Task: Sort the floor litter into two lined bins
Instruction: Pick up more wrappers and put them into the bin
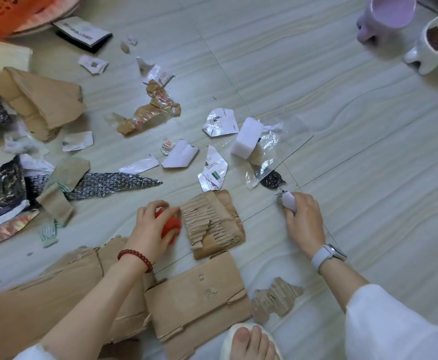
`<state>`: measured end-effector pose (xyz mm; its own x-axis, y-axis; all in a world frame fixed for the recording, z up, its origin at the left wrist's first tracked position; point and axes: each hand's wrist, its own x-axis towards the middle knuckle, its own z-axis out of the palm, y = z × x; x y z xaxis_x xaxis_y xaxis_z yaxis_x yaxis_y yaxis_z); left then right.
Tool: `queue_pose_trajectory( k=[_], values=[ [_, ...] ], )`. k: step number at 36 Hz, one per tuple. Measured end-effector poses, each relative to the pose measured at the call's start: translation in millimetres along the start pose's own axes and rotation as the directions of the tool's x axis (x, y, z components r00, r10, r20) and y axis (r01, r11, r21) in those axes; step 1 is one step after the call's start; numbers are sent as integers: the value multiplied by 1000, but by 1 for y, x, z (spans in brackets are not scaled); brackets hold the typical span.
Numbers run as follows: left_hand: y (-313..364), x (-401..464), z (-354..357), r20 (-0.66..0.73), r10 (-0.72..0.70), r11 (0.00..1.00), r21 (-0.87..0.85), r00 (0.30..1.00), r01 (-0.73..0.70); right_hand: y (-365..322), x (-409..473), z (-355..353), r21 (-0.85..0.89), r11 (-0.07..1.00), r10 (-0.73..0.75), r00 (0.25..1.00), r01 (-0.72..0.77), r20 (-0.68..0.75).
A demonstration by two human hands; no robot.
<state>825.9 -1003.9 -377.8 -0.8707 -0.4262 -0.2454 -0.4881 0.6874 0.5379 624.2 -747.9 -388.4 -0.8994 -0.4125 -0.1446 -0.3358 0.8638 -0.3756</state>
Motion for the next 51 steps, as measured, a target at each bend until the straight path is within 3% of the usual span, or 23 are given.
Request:
queue_pose_trajectory(
  k=[6, 14, 22, 30, 42, 47, 51],
  values=[
    [-1, -1, 8, -81, 14, 1000, -2, 997, -14, -3, 1, 0, 8, 999, -33, 999, 33, 4],
    [3, -5, 6, -152, -45, 994, 94, 987, 59, -4, -3, 10, -8, 998, -55, 992, 55, -111],
    [11, 4, -11, -188, -144, 987, -96, 971, 128, -15, -13, 9, 33, 992, -118, 985, 123, -123],
    [42, 47, -21, -234, -174, 984, -15, 957, 175, -20, -8, 10, 38, 985, -161, 982, 166, -98],
    [54, 128, -28, -76, -237, 931, 267, 969, 248, -14, 6, 29, -11, 984, -178, 963, 179, -204],
    [60, 135, -24, -91, -198, 942, 257, 976, 215, -12, 7, 33, -67, 982, -186, 960, 176, -211],
    [68, 133, -25, -110, -120, 986, 99, 987, 131, -11, 7, 35, -89, 980, -195, 956, 180, -217]
  ],
)
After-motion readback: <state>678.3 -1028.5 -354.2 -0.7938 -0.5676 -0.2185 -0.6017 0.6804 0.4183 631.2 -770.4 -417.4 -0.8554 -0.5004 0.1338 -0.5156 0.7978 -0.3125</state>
